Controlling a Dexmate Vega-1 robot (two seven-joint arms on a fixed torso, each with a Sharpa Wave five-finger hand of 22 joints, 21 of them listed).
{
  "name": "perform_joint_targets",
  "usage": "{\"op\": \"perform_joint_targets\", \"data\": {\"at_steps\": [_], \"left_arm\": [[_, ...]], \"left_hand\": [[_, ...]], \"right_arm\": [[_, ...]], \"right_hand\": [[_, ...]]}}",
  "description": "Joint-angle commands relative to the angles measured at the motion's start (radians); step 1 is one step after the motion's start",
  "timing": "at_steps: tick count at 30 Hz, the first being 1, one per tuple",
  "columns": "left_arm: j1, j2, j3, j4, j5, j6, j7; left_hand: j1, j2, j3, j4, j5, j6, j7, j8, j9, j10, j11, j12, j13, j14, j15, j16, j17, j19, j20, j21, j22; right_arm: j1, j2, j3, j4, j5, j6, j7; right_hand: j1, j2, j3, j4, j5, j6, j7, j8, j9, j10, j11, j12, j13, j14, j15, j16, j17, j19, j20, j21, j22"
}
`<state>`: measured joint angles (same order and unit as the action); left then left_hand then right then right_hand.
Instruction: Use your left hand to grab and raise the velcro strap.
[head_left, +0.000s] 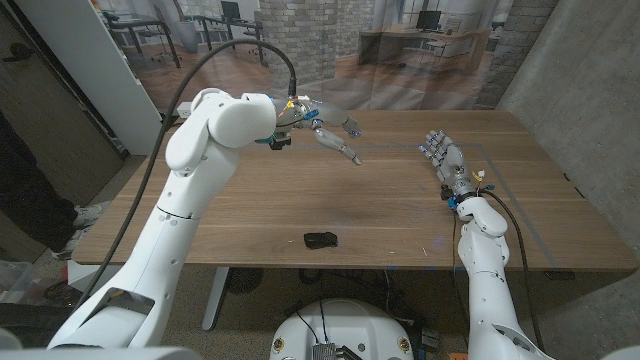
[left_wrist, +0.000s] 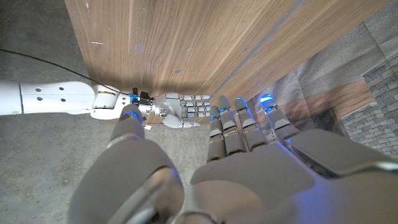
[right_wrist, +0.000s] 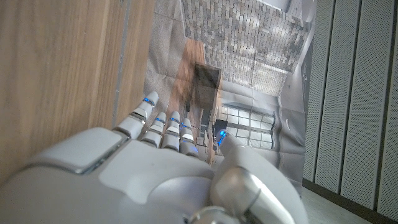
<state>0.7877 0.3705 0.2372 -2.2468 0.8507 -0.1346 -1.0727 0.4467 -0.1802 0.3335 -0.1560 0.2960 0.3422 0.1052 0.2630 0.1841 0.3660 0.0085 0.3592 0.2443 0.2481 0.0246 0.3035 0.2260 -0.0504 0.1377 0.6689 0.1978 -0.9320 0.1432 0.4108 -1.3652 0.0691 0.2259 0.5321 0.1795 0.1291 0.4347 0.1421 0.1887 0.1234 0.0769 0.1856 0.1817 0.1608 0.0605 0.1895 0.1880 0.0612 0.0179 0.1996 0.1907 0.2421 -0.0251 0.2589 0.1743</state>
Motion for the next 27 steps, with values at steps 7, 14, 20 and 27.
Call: {"op": "perform_joint_targets", "data": {"at_steps": [7, 14, 20, 27], "left_arm": [[-0.064, -0.005, 0.060, -0.067, 0.089, 0.010, -0.150], [-0.091, -0.009, 0.085, -0.071, 0.117, 0.011, -0.211], [-0.120, -0.018, 0.114, -0.060, 0.138, 0.011, -0.267], [-0.143, -0.026, 0.149, -0.047, 0.159, 0.001, -0.305]], "left_hand": [[0.022, 0.001, -0.016, -0.001, 0.008, 0.017, 0.000, 0.002, 0.005, 0.011, 0.005, 0.012, 0.007, 0.011, 0.002, 0.008, 0.008, 0.000, 0.010, -0.004, 0.002], [0.021, -0.004, -0.033, 0.001, 0.009, 0.030, -0.002, 0.002, 0.006, 0.013, 0.004, 0.015, 0.011, 0.002, 0.004, 0.006, 0.012, -0.010, 0.016, -0.010, 0.003], [0.022, -0.005, -0.045, 0.001, 0.010, 0.047, -0.007, 0.003, 0.006, 0.010, -0.006, 0.015, 0.014, -0.004, 0.000, 0.004, 0.014, -0.015, 0.013, -0.013, 0.003], [0.025, -0.002, -0.059, 0.002, 0.012, 0.089, -0.008, 0.012, 0.006, 0.016, -0.001, 0.022, 0.018, -0.006, 0.000, 0.004, 0.018, -0.016, 0.011, -0.016, 0.004]], "right_arm": [[-0.001, 0.001, 0.002, 0.014, 0.012, 0.011, 0.003], [0.002, 0.000, 0.001, 0.021, 0.011, 0.016, 0.004], [0.004, -0.001, 0.001, 0.025, 0.011, 0.016, 0.003], [0.009, -0.003, 0.003, 0.033, 0.011, 0.021, 0.000]], "right_hand": [[-0.012, -0.003, -0.008, -0.003, 0.005, 0.009, 0.005, 0.007, 0.002, 0.010, 0.003, 0.008, 0.004, 0.007, 0.001, -0.001, 0.003, 0.013, 0.003, -0.004, 0.004], [-0.017, -0.008, -0.012, -0.002, 0.005, 0.011, 0.005, 0.008, 0.002, 0.011, 0.004, 0.008, 0.004, 0.007, 0.002, -0.001, 0.003, 0.015, 0.004, -0.006, 0.004], [-0.020, -0.011, -0.015, -0.002, 0.005, 0.011, 0.005, 0.007, 0.002, 0.011, 0.007, 0.008, 0.004, 0.008, 0.002, -0.001, 0.003, 0.016, 0.004, -0.007, 0.004], [-0.022, -0.012, -0.016, -0.003, 0.006, 0.011, 0.006, 0.007, 0.002, 0.011, 0.007, 0.008, 0.004, 0.009, 0.003, -0.001, 0.002, 0.016, 0.004, -0.008, 0.004]]}}
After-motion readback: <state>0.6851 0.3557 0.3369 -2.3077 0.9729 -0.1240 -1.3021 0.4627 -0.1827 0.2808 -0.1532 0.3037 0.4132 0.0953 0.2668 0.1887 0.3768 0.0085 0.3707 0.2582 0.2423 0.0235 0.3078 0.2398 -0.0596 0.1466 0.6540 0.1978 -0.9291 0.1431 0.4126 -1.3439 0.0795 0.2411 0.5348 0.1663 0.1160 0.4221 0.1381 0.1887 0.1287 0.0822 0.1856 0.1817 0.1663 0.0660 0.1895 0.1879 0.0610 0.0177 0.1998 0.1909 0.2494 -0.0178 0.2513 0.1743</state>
